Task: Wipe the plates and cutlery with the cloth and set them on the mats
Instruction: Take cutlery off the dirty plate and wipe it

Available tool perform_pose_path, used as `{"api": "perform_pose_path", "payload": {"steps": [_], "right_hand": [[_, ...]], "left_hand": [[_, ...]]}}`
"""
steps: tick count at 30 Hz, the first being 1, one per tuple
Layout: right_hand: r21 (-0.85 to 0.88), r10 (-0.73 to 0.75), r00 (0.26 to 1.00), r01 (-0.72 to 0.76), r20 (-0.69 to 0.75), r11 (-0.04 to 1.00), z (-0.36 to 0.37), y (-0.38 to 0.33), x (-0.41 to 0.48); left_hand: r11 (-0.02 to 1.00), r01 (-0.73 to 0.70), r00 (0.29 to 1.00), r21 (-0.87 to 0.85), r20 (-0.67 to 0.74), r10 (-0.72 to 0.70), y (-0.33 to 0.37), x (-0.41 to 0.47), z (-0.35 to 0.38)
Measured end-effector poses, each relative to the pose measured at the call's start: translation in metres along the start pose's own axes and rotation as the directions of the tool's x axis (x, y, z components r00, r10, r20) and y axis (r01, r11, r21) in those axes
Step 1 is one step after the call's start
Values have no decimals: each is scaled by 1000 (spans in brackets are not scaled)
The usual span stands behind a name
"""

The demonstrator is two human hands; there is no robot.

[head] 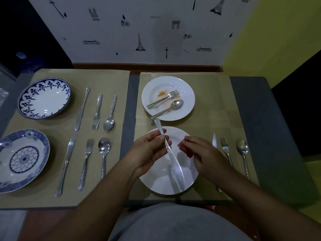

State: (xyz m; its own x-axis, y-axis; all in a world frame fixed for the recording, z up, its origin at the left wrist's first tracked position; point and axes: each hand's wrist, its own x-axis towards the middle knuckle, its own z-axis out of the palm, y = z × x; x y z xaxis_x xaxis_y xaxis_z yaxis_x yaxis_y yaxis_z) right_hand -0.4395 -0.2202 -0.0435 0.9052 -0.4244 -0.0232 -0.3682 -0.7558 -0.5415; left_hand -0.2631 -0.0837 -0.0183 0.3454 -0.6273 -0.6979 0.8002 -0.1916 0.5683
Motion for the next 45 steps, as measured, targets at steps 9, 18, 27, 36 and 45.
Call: {"api": "perform_pose_path", "payload": {"steps": [9,18,27,36,45], "right_hand": [[63,75,997,-77,26,995,1,17,-5],[173,224,972,-208,-75,963,-24,48,-15],[228,389,911,-353,-140,907,-63,119,-16],[310,365,912,-298,-186,903,-80,157,17],[319,374,921,-323,-111,891,-79,172,17]], "left_hand": [[996,90,995,14,46,-91,-4,10,8],[973,37,999,227,-47,-27,-5,55,64],[861,-101,989,498,-43,141,5,167,169],[648,-161,932,744,-102,348,-10,251,202],[40,-283,796,958,212,567,-23,226,200]]}}
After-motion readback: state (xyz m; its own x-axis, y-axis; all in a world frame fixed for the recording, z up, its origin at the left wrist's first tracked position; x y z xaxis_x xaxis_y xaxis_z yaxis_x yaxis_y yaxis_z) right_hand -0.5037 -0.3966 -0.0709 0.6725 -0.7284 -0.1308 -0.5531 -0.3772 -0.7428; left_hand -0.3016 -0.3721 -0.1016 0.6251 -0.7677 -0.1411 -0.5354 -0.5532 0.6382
